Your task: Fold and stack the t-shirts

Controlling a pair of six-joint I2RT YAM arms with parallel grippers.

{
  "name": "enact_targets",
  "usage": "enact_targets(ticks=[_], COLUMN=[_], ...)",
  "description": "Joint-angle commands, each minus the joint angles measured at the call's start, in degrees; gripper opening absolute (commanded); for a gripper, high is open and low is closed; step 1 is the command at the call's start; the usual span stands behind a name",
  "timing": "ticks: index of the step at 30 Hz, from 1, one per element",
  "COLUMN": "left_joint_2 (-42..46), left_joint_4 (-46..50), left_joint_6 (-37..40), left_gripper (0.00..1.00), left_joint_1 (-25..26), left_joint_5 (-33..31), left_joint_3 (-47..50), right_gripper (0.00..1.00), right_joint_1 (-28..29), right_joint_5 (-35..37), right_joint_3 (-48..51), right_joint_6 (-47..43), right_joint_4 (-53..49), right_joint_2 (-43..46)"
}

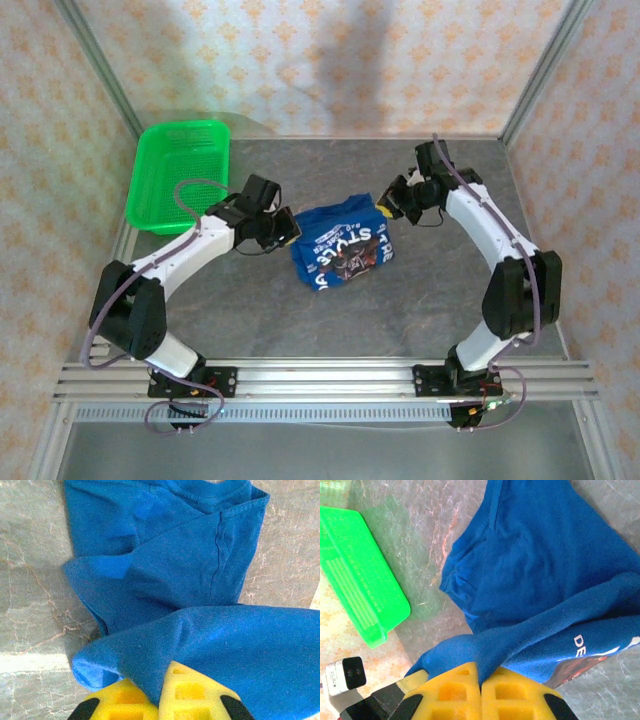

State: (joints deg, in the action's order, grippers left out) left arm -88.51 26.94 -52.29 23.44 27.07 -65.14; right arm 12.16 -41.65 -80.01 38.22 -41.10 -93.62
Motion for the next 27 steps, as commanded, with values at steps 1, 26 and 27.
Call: enact_targets(ticks=[1,26,27], left_joint_2=[-1.6,-23.3,-23.6], left_joint_4=[-1.5,-8.0,-8.0], left_joint_6=[2.3,2.6,2.1], left_gripper=[0.0,0.38,0.48], left_joint_1=[-1.7,-10.7,-10.7], left_joint_5=[1.7,7.3,7.2], left_joint_3=[-2.7,-15.4,-16.7], right_gripper=[0.0,0.36,0.42], right_joint_1=[-1.0,-3.8,-4.3], right_joint_5=[-1.2,-2.1,-2.1], right_joint_3=[-3.8,-25.3,-26.4], right_joint_6=[-1.5,-2.6,-2.4], right_joint_4=[1.1,1.0,1.4], right_joint_2=[-2.5,-30.7,-31.7])
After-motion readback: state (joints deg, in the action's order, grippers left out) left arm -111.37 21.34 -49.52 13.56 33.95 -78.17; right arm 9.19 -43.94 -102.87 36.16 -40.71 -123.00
